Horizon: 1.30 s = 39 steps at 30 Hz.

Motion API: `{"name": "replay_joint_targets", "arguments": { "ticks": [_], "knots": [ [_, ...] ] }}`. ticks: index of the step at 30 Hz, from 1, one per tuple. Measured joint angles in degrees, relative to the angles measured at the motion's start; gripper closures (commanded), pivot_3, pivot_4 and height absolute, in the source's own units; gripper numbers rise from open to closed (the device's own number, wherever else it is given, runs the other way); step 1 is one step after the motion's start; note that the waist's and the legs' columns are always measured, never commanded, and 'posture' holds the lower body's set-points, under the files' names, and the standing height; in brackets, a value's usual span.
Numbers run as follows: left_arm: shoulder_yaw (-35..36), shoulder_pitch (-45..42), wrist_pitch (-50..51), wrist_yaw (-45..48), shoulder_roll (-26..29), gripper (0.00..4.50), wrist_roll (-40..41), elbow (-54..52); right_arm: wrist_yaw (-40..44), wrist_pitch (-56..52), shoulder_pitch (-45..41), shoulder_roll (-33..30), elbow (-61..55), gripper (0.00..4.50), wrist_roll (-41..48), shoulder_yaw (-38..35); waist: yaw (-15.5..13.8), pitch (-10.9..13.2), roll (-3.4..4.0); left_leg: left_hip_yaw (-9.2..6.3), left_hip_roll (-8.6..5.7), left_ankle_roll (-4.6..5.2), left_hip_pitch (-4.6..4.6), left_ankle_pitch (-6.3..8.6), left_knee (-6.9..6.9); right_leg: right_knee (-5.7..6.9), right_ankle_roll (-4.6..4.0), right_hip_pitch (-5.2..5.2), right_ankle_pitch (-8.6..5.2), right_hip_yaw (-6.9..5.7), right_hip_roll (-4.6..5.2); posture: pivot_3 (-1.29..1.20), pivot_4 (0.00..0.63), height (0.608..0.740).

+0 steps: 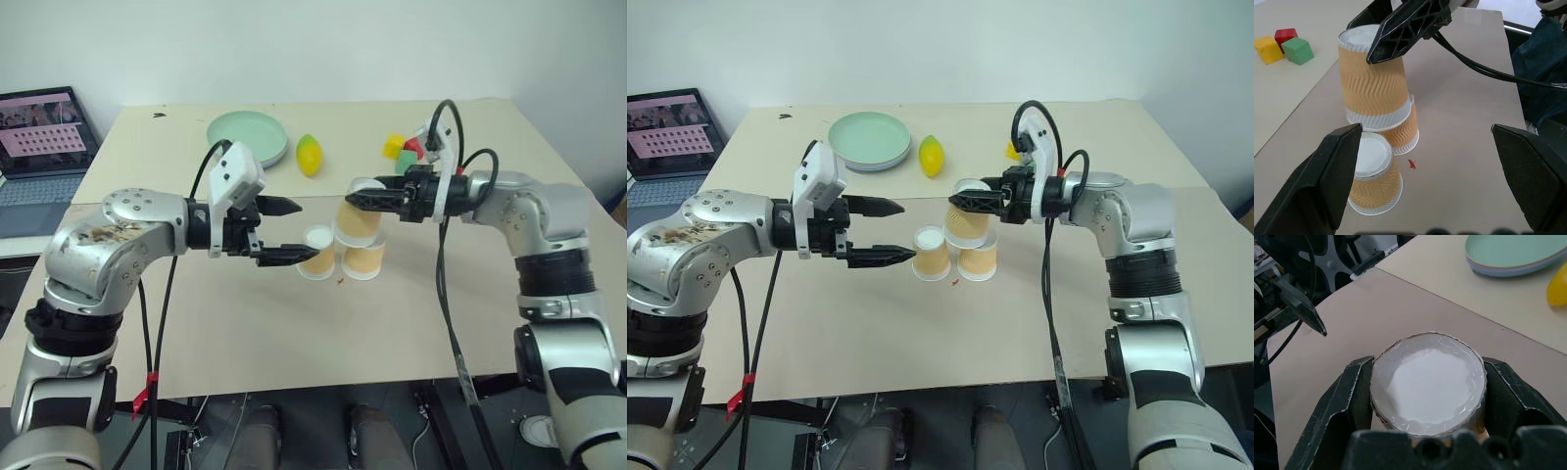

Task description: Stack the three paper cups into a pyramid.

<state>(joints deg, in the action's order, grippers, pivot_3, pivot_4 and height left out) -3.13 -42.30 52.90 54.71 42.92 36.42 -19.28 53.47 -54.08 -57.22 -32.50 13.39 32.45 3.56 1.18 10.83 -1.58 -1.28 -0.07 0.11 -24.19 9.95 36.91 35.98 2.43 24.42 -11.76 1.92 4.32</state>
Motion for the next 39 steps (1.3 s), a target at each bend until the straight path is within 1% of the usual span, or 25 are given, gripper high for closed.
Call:
{"name": "replay_joint_targets", "arguments": {
  "ticks": [5,11,21,27,32,39],
  "knots": [
    [0.0,0.0,0.0,-0.25,0.0,0.0,0.1,-0.01,1.28,1.09,-1.6,1.7,1.27,1.72,-1.92,1.15,0.03,0.0,0.0,0.0,0.0,0.0,0.01,0.0,0.0,0.02,0.0,0.0,0.0,0.0,-0.01,0.0,0.15,0.74],
    [0.0,0.07,0.0,-1.11,-0.29,0.0,0.21,-0.03,2.96,1.18,-3.22,2.13,2.08,1.72,-3.55,2.55,0.02,0.0,0.0,-0.01,0.0,0.0,0.0,0.0,-0.01,0.02,0.0,0.01,0.0,0.0,0.0,0.0,0.15,0.74],
    [0.0,0.19,-0.15,-2.2,-1.28,0.0,0.73,-0.01,6.37,1.27,-3.58,-0.3,3.61,1.72,-6.41,2.63,-0.02,0.0,0.0,0.0,0.0,0.0,0.0,0.0,0.0,0.02,0.0,0.01,0.0,0.0,0.0,0.0,0.15,0.74],
    [-0.1,0.19,-0.25,-2.31,-1.92,0.0,0.71,0.02,7.23,1.25,-3.97,-0.32,3.68,1.72,-6.83,2.64,0.09,0.0,0.0,0.0,0.0,0.0,0.0,0.0,0.0,0.03,0.0,0.03,0.0,0.0,0.0,0.0,0.15,0.74],
    [-0.12,0.19,-0.36,-2.31,-2.38,0.0,0.69,0.03,7.95,1.23,-6.34,-0.32,3.8,1.72,-7.06,2.74,0.05,0.0,0.0,0.0,0.0,0.0,-0.01,0.0,0.0,0.02,0.0,0.03,0.0,0.0,0.0,0.0,0.15,0.74],
    [-0.12,0.19,-0.4,-2.31,-2.4,0.0,0.68,0.03,9.29,1.14,-7.42,-0.32,3.84,1.72,-7.61,3.4,0.03,0.0,0.0,0.0,-0.01,0.0,-0.01,0.0,-0.01,0.02,0.0,0.04,0.0,0.0,0.0,0.0,0.15,0.74]
  ]
}}
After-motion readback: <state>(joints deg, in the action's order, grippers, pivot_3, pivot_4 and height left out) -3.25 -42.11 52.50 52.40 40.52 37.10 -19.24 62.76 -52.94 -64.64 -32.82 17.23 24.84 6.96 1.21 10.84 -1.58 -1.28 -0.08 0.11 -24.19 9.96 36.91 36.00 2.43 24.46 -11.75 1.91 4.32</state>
